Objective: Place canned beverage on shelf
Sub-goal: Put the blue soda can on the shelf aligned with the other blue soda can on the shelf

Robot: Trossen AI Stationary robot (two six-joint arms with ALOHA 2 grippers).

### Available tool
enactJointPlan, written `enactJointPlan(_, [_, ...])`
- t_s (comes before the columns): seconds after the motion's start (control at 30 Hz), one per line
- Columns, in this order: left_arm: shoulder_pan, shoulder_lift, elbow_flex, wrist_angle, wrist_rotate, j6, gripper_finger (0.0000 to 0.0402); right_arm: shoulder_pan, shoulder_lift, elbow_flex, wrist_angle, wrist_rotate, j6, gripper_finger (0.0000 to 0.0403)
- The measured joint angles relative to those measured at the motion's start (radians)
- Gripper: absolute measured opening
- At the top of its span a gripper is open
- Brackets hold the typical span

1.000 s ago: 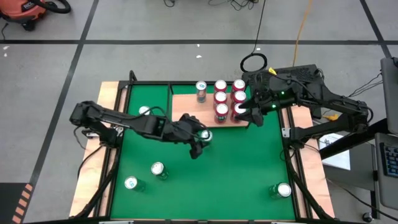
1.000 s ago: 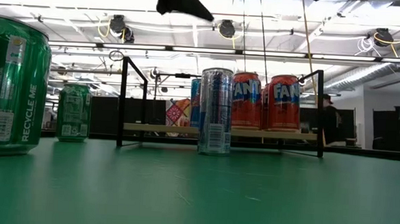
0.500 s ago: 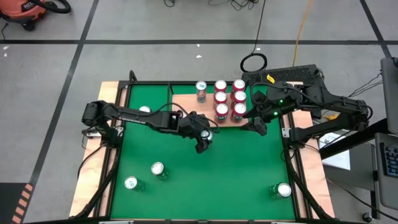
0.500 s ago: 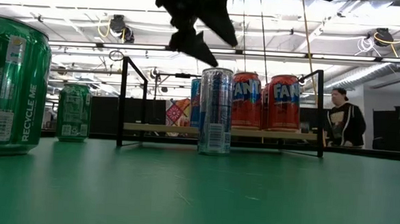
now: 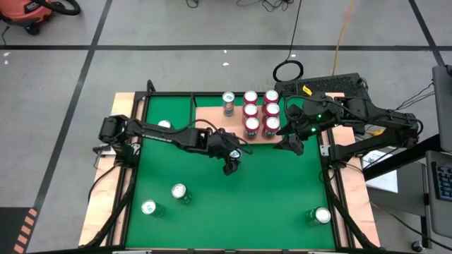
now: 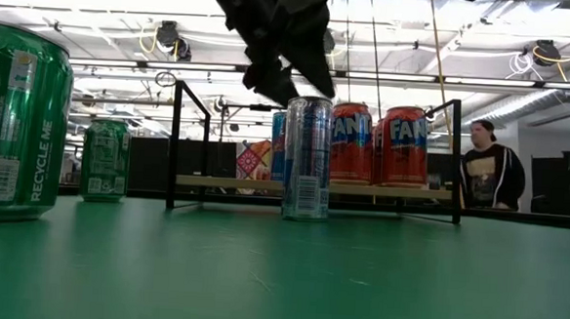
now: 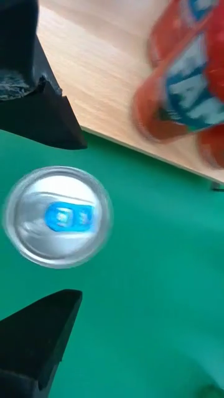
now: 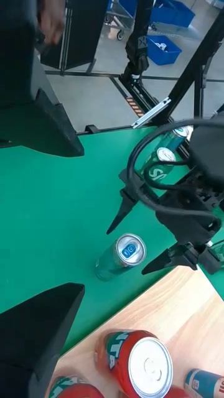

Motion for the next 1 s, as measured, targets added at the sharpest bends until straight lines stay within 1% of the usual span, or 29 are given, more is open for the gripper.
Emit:
enactJointPlan(0.1, [0.000, 0.023, 0.000, 0.001, -0.001, 0.000, 0.0383, 0.000, 0.000, 0.000, 0.000, 0.023, 0.000, 0.0341])
enactJointPlan(0.17, [-0.001, 0.028, -0.001, -0.023, 0.002, 0.001, 0.0383, 0.000, 0.000, 0.000, 0.001, 0.025, 0.000, 0.0341])
enactJointPlan(0.3, [-0.008, 0.038, 0.002, -0.013, 0.004, 0.002, 0.0383, 0.000, 0.000, 0.000, 0.002, 0.025, 0.000, 0.0341])
enactJointPlan(0.4, [-0.016, 0.048, 0.000, -0.006, -0.038, 0.024, 0.0374, 0.000, 0.000, 0.000, 0.004, 0.030, 0.000, 0.0341])
enactJointPlan(0.73, [-0.021, 0.049, -0.004, -0.012, -0.054, 0.046, 0.0301, 0.000, 0.000, 0.000, 0.008, 0.064, 0.000, 0.0341])
enactJointPlan(1.0, [-0.021, 0.049, -0.005, -0.012, -0.062, 0.046, 0.0228, 0.000, 0.000, 0.000, 0.008, 0.078, -0.001, 0.0341])
